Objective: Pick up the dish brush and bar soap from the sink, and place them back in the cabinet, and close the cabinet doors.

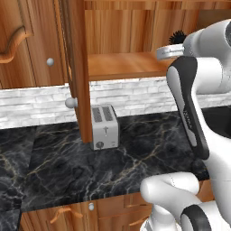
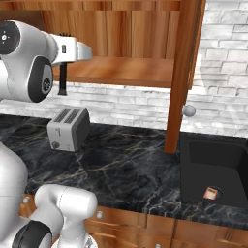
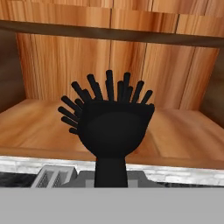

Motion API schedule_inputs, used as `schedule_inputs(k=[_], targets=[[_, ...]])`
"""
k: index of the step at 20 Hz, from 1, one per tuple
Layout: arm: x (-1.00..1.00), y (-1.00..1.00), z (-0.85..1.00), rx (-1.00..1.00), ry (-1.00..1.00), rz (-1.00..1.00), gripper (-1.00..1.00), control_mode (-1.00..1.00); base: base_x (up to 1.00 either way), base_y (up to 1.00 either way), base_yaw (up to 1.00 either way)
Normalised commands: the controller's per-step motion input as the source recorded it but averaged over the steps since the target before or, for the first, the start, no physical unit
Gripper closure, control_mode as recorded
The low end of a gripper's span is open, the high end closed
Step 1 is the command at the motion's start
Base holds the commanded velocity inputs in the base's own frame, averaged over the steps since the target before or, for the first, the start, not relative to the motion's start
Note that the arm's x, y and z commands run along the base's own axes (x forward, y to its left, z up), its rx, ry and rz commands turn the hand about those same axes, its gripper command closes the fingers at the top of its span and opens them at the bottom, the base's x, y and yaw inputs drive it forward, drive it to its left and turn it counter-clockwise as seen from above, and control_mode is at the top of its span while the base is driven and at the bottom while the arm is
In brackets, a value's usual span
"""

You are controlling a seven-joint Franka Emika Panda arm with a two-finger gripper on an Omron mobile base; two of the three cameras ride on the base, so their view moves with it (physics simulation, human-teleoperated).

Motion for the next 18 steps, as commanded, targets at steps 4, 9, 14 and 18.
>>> schedule_inputs(k=[4, 9, 14, 18], targets=[[0.19, 0.00, 0.03, 0.00, 0.00, 0.00, 1.00, -1.00, 0.00, 0.00, 0.00], [0.19, 0.00, -0.06, 0.00, -0.02, 0.00, 1.00, -1.00, 0.00, 0.00, 0.00], [0.32, 0.00, -0.05, 0.00, -0.05, 0.00, 1.00, -1.00, 0.00, 0.00, 0.00], [0.29, 0.00, -0.07, 0.00, -0.06, 0.00, 1.00, -1.00, 0.00, 0.00, 0.00]])
